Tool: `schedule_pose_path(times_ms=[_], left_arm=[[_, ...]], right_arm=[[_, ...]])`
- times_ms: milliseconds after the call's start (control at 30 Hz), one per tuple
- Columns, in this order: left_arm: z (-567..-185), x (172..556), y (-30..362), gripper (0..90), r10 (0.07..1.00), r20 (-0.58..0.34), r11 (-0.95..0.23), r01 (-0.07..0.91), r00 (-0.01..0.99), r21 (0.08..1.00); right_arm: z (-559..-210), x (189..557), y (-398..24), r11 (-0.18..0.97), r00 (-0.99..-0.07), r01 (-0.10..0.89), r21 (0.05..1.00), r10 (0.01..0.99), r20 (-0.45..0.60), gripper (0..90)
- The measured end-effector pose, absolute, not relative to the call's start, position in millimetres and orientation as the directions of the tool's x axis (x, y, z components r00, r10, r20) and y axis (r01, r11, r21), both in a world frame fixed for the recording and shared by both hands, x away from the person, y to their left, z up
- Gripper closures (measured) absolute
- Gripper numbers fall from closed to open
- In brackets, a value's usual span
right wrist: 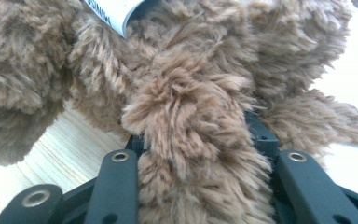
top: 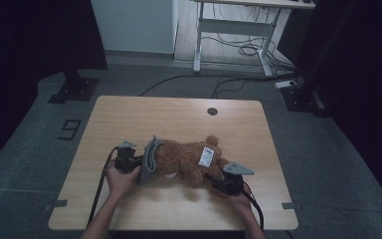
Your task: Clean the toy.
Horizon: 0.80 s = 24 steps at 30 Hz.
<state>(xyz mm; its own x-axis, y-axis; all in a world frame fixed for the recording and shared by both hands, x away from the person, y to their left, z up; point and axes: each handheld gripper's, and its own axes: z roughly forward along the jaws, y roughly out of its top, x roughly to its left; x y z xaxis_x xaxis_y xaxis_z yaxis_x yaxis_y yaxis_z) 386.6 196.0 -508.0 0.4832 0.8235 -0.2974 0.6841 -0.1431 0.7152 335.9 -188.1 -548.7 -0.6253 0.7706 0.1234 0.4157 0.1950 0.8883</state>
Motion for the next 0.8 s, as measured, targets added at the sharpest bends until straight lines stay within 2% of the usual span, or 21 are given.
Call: schedule_pose_path(times_ms=[167, 267, 433, 633, 800], left_arm=[[-470.4, 379.5, 198.0, 84.2, 0.790, -0.329, -0.069, 0.608, 0.517, 0.791], [-445.1, 374.0, 185.6, 84.5, 0.749, -0.337, -0.049, 0.555, 0.571, 0.831], [-413.4, 371.9, 131.8, 84.5, 0.690, -0.284, -0.129, 0.499, 0.666, 0.857], [-395.9, 375.2, 57.6, 84.3, 0.600, -0.245, -0.227, 0.456, 0.761, 0.860], [-403.6, 387.2, 19.3, 83.9, 0.617, -0.209, -0.294, 0.469, 0.759, 0.833]], right_arm=[[-548.8, 336.8, -189.9, 0.184, -0.624, 0.422, 0.888, 0.770, 0.137, 58.5], [-548.8, 336.4, -189.1, 0.189, -0.625, 0.418, 0.888, 0.770, 0.130, 58.5], [-548.8, 336.7, -188.6, 0.186, -0.623, 0.418, 0.889, 0.771, 0.131, 58.4], [-548.6, 336.7, -189.3, 0.195, -0.630, 0.416, 0.888, 0.767, 0.127, 58.4], [-548.7, 336.3, -189.6, 0.199, -0.631, 0.413, 0.889, 0.766, 0.122, 58.3]])
